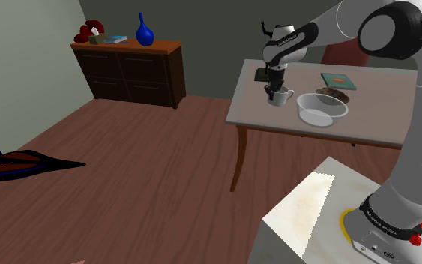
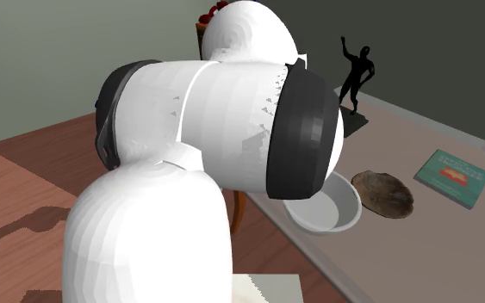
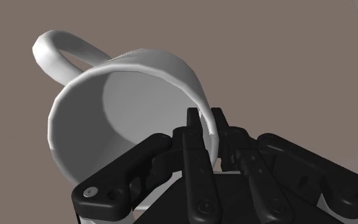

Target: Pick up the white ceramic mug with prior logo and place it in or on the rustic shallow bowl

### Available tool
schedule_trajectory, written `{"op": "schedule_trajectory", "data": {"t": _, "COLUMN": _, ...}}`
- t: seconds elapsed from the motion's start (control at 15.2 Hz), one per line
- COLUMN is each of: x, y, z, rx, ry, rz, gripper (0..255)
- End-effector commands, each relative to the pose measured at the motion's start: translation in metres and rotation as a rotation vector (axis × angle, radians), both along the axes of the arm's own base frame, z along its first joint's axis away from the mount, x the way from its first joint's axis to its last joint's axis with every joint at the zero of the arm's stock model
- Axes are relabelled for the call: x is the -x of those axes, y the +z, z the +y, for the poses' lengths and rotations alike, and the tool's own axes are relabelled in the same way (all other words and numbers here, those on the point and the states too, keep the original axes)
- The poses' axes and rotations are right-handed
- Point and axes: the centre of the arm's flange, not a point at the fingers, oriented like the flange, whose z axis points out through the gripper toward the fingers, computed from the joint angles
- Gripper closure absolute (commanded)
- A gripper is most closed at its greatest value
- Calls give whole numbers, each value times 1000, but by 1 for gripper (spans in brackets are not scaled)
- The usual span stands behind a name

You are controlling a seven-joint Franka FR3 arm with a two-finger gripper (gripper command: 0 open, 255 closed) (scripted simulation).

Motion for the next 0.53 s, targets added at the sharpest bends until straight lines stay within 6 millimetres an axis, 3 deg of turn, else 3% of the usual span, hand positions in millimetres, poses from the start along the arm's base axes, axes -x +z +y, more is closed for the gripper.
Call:
{"op": "schedule_trajectory", "data": {"t": 0.0, "x": -1, "y": 8, "z": 0, "rx": 0, "ry": 0, "rz": 0, "gripper": 255}}
{"op": "schedule_trajectory", "data": {"t": 0.46, "x": -1, "y": 45, "z": 0, "rx": 0, "ry": 0, "rz": 0, "gripper": 255}}
